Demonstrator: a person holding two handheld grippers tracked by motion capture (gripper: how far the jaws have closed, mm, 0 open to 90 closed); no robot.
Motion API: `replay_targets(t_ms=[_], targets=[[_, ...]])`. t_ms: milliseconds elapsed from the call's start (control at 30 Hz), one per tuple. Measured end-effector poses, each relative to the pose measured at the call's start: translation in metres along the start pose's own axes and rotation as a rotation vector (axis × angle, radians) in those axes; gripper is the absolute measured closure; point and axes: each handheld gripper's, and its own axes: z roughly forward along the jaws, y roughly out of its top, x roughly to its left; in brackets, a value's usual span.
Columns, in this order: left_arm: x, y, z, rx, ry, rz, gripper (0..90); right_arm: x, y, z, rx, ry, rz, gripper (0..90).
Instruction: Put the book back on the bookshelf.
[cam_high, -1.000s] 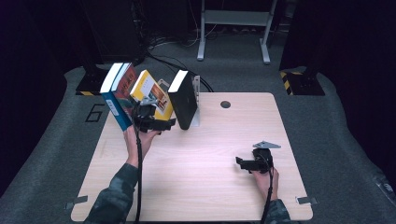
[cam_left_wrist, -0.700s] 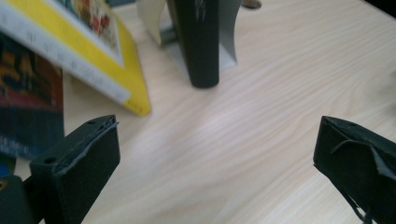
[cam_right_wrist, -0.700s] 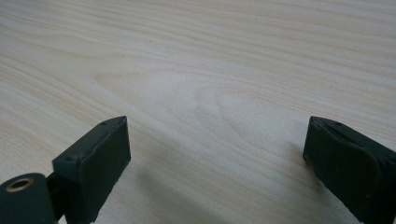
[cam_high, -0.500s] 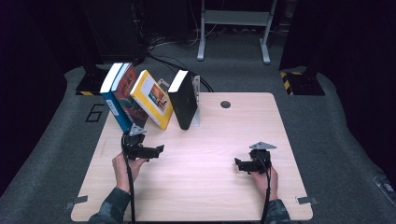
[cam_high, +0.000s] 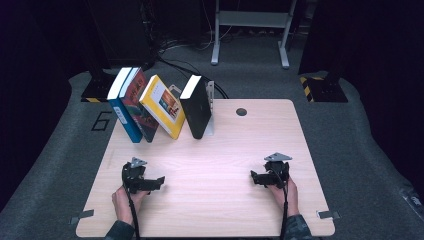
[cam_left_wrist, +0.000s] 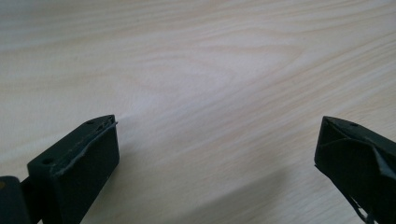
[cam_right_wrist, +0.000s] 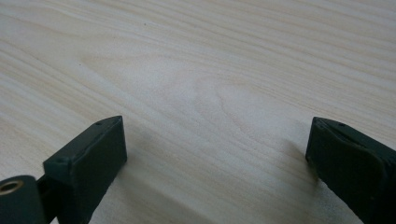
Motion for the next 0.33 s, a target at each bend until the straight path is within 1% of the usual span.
replay_targets(t_ms=[33,67,100,133,167,200,233,333], targets=[[0.001,-0.003,-0.002,-0.018,0.002,-0.008,0.0,0.000,0.000,0.000,0.000,0.000,0.001,4.5],[0.001,-0.003,-0.002,-0.018,0.002,-0.008,0.0,0.000,0.000,0.000,0.000,0.000,0.001,4.5],[0.001,-0.005,-0.001,-0.040,0.016,0.000,0.0,0.000,0.000,0.000,0.000,-0.001,0.001,4.5],[0.000,-0.007,0.000,-0.047,0.031,0.010,0.0,0.000,0.000,0.000,0.000,-0.001,0.001,4.5],[-0.005,-0.007,0.002,-0.030,0.064,0.049,0.0,0.000,0.000,0.000,0.000,-0.002,0.000,4.1],[-0.005,-0.007,0.002,-0.030,0.064,0.049,0.1,0.000,0.000,0.000,0.000,-0.002,0.000,4.1],[-0.009,-0.007,0.004,-0.017,0.084,0.088,0.0,0.000,0.000,0.000,-0.002,-0.007,0.001,3.6],[-0.010,-0.007,0.004,-0.020,0.081,0.092,0.0,0.001,0.000,0.001,-0.002,-0.011,0.011,3.4]])
